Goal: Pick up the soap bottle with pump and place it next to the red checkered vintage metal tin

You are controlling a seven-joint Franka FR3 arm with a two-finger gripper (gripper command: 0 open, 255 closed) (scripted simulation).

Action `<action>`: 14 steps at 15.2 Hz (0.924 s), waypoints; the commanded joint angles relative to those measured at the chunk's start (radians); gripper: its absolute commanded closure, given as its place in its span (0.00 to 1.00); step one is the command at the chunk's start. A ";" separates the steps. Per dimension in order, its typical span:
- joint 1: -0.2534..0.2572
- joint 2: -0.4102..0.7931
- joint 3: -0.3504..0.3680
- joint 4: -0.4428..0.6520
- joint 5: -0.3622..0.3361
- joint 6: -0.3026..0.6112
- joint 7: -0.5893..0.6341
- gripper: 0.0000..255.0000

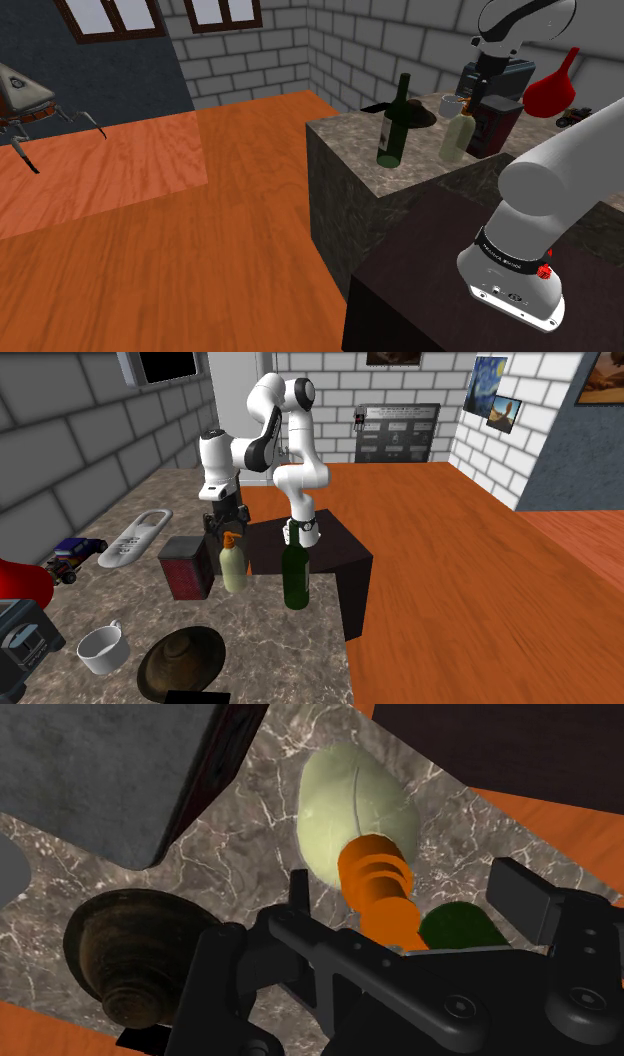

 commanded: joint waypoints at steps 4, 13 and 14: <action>-0.006 -0.035 0.020 0.042 -0.003 -0.076 0.007 0.00; -0.009 -0.059 0.037 0.084 -0.002 -0.141 0.010 0.00; -0.009 -0.059 0.037 0.084 -0.002 -0.141 0.010 0.00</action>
